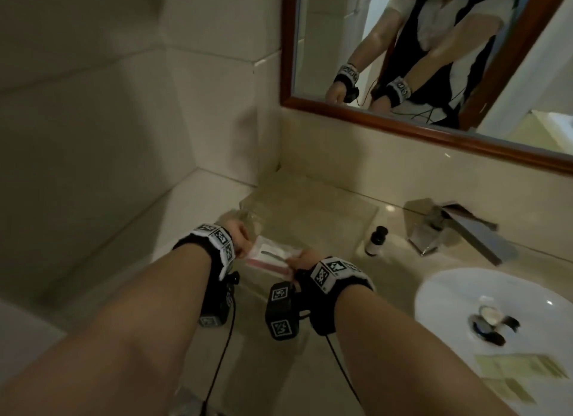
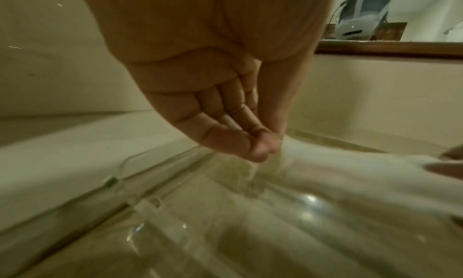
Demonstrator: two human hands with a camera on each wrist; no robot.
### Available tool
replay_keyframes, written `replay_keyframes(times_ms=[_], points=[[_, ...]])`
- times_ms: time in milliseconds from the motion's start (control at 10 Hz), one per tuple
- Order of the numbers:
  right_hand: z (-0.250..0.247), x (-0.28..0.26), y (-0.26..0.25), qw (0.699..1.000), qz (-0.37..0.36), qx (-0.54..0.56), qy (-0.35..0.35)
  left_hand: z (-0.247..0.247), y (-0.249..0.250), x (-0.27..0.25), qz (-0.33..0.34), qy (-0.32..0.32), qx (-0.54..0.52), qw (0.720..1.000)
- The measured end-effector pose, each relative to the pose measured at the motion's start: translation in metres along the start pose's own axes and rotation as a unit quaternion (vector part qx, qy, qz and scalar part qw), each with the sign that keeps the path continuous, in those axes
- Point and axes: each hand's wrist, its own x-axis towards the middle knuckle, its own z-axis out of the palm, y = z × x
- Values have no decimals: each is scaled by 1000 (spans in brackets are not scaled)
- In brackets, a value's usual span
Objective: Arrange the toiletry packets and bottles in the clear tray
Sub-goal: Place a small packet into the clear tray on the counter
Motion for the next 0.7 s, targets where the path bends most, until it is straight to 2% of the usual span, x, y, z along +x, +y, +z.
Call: replay_keyframes(times_ms=[100,200,300,400,600,700], points=[[8,17,-16,999,17,16,25,-5,-5,27,11,-7,29,999],[20,40,-21,997,19,22,72,-5,-13,40,26,-81,93,992],[24,41,-25,994,44,36,94,-3,-14,47,40,-105,123,986],[25,38,-23,982,70,138,108,-6,-9,55,49,-106,194,974],[25,31,-22,970,74,229,43,-4,-10,73,52,-111,323,939],[20,31,-24,970,58,234,28,-2,-7,64,30,-106,355,928]])
